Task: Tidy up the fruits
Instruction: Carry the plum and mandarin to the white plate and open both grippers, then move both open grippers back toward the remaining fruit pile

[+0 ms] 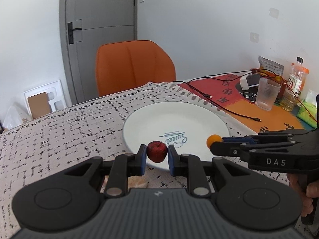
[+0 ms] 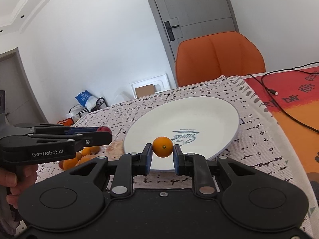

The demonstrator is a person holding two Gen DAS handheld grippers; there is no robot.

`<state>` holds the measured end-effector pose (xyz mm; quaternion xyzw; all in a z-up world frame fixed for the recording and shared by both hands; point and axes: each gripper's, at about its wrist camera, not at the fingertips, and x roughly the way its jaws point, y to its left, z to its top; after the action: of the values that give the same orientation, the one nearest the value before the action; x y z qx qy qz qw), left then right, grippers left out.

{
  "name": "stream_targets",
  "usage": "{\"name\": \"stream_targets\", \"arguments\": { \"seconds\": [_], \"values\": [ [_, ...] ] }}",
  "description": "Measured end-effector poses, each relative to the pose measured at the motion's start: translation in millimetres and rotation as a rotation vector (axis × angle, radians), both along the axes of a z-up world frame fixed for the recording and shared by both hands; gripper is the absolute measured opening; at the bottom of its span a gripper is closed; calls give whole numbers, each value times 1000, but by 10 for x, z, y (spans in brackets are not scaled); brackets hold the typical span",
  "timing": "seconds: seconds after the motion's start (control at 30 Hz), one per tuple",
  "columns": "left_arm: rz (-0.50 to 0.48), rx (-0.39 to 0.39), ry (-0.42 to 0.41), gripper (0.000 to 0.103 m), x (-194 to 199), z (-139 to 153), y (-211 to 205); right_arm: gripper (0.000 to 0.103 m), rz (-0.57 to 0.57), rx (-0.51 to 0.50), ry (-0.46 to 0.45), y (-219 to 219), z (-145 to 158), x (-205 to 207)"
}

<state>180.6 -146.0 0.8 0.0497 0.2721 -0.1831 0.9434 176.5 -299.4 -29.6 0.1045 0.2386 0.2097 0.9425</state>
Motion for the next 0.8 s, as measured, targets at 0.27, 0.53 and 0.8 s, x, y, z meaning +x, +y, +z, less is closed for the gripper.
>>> {"name": "stream_targets", "arguments": {
  "seconds": [0.27,0.53,0.8],
  "values": [
    [-38,8,14,21,134,-62,-165,31,-30,-13,-4,-44,-11,48],
    [-18,27,24,25,126,-91,-131,71,-47,5,-2,-67,-32,25],
    [67,19,20,35,-16,-83,165,103,-43,-13,-21,113,18,-67]
  ]
}}
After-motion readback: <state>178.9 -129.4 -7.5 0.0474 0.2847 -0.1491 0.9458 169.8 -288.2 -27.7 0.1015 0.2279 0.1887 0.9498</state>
